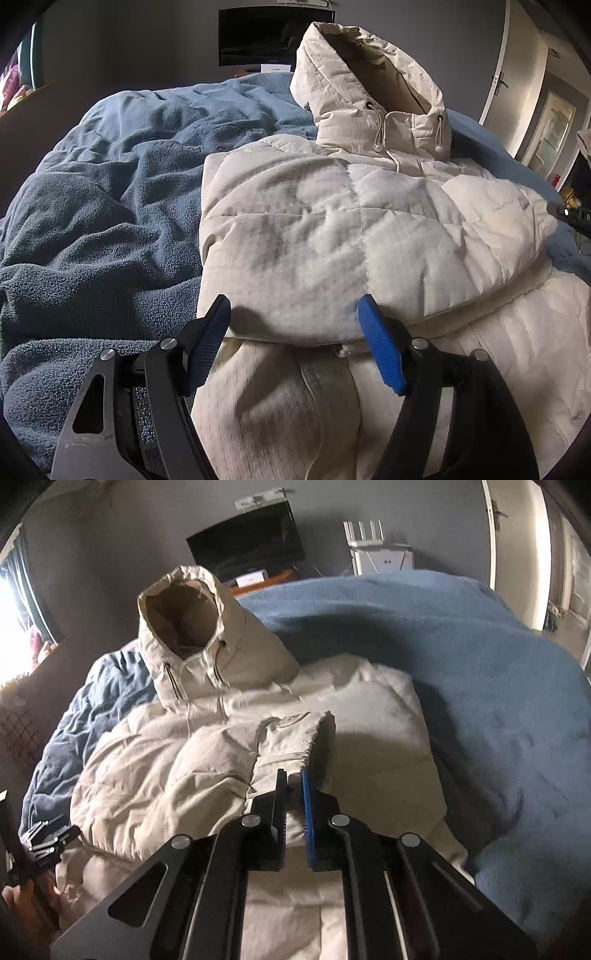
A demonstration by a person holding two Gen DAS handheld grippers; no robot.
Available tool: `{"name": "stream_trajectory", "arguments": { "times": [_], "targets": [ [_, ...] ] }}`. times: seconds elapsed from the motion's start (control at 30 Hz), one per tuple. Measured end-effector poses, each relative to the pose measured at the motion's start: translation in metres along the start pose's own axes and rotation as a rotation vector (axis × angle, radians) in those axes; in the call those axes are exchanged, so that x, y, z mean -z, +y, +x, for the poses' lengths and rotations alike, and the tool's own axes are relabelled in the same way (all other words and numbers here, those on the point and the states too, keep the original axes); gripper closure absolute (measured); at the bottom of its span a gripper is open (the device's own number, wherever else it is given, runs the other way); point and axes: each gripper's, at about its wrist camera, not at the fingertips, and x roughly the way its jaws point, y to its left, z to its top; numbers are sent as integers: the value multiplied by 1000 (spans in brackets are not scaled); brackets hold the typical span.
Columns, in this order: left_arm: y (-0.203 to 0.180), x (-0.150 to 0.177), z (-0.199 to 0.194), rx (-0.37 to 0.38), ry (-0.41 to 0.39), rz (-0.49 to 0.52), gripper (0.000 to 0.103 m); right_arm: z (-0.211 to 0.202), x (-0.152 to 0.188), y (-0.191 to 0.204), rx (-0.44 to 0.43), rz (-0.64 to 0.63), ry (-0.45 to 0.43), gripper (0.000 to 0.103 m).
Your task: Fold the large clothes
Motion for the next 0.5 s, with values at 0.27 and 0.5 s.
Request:
{"name": "stream_trajectory", "arguments": {
  "times": [0.27, 0.5],
  "targets": [
    [0, 1, 2, 0, 9, -1, 34, 27, 37, -19, 48, 36, 96, 97],
    [0, 0, 3, 0, 12, -2, 34, 16, 33, -8, 92, -38, 63, 95]
  ]
}}
